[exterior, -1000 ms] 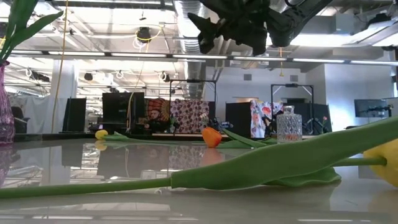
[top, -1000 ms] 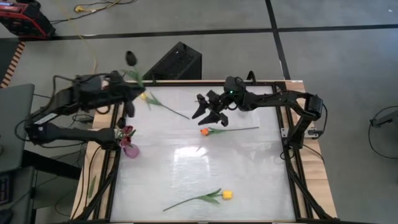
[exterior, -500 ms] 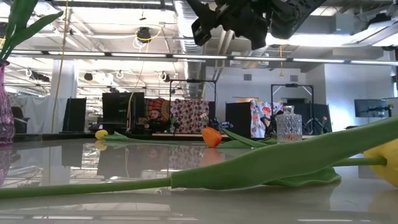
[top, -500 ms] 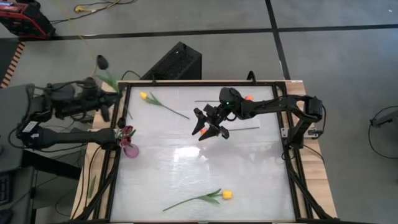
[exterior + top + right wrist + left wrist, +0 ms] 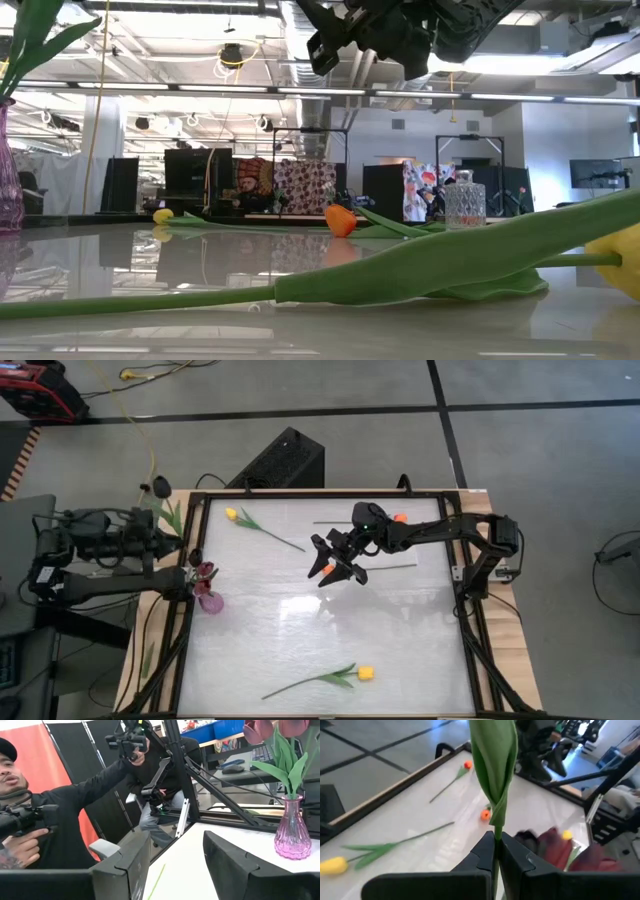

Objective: Sort flowers into vase by color
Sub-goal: Put the black tulip into the pink vase

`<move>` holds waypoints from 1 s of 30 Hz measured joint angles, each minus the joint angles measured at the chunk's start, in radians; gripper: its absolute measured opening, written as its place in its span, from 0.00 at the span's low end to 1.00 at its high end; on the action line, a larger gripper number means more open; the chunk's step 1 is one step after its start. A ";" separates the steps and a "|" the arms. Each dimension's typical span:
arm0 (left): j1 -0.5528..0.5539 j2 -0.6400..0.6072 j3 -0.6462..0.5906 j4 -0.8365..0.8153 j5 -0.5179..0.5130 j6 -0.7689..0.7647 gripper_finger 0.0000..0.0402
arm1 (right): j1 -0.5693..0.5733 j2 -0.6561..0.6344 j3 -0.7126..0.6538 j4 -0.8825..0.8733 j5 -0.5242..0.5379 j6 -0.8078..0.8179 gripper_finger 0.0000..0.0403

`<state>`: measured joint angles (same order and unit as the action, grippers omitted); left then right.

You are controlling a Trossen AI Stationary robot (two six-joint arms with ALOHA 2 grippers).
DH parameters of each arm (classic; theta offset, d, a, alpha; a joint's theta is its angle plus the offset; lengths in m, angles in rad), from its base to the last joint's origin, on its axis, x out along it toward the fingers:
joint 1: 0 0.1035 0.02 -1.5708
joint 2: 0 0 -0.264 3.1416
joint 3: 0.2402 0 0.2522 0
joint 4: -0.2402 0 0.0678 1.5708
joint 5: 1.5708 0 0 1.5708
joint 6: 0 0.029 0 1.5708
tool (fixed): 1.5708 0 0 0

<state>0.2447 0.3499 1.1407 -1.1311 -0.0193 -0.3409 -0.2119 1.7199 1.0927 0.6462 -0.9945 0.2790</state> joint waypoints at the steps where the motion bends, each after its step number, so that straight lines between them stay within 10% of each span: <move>1: 0.000 -0.007 -0.009 -0.005 -0.006 0.002 0.00 | 0.000 0.000 0.000 -0.001 0.001 0.000 0.51; 13: 0.000 -0.039 0.002 -0.060 -0.162 0.021 0.00 | 0.000 0.000 0.000 -0.002 0.005 0.000 0.51; 22: 0.000 -0.039 0.018 -0.086 0.094 -0.056 0.00 | 0.000 0.000 0.000 -0.003 0.005 0.000 0.51; 30: 0.000 -0.039 0.015 -0.084 0.034 0.001 0.00 | 0.000 0.000 0.000 -0.004 0.004 0.000 0.51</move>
<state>0.2447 0.3111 1.1555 -1.2149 0.0147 -0.3399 -0.2115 1.7199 1.0927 0.6426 -0.9908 0.2790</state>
